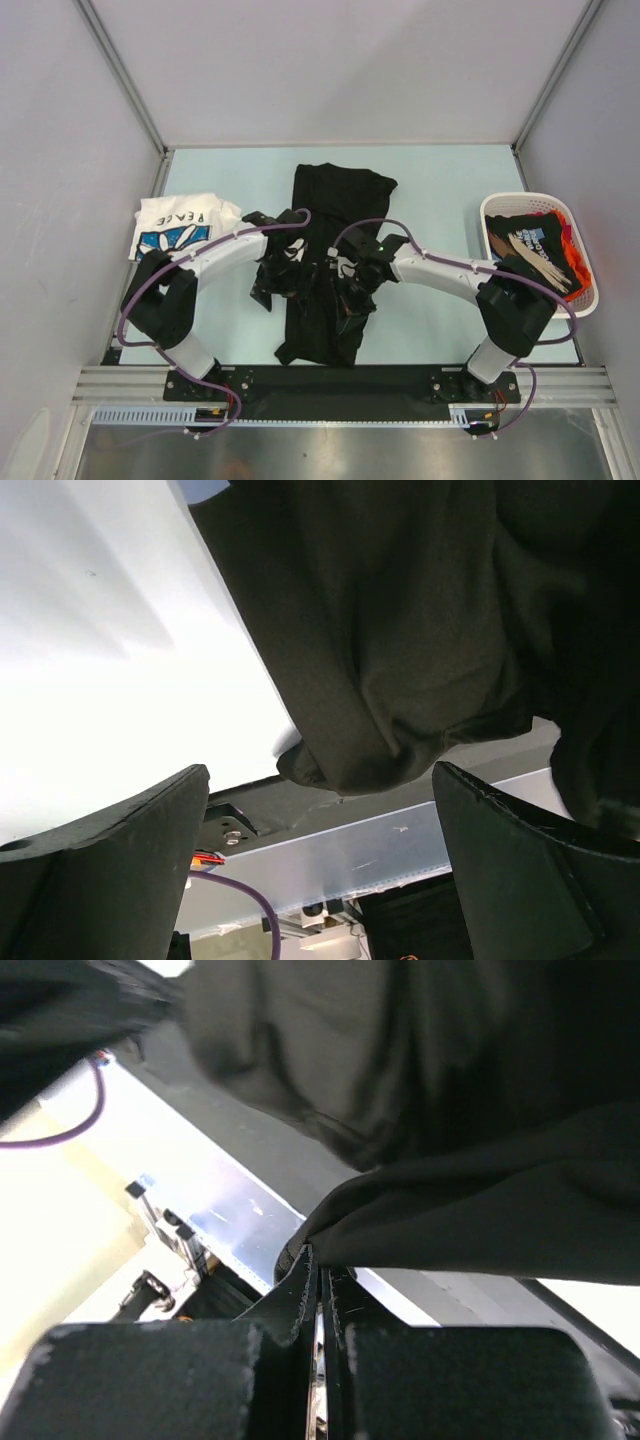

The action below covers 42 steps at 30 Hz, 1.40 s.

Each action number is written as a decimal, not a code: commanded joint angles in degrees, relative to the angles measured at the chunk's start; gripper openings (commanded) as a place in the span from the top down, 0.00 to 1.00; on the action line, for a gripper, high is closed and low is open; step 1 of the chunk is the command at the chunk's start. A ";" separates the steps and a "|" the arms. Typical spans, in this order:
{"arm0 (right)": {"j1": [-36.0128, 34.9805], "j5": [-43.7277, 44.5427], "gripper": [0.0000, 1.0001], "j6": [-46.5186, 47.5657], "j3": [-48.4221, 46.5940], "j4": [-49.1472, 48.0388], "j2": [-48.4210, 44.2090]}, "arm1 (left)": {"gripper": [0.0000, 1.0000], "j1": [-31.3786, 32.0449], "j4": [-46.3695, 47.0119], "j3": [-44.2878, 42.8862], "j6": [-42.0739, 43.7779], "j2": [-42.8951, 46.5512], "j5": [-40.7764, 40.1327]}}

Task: Fold and stack the t-shirts
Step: Fold the tshirt

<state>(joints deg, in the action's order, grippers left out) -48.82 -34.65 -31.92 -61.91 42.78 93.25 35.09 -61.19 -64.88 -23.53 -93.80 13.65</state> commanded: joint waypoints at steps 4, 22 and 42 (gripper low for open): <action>-4.78 -2.70 1.00 4.32 -7.69 3.17 7.81 | 0.01 -0.99 0.19 0.37 -0.99 -0.42 -0.99; -7.70 -2.70 0.20 9.16 -17.80 13.38 19.78 | 0.00 -9.06 -1.92 -1.56 1.02 0.54 -4.06; 15.24 23.13 0.09 7.75 -18.59 11.80 0.33 | 0.00 -25.25 2.13 -2.18 4.10 3.97 -0.20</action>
<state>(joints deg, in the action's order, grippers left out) -34.22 -18.94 -25.17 -82.24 56.88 89.36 9.61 -61.10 -68.01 -20.40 -90.11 10.96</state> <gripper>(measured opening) 0.941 0.996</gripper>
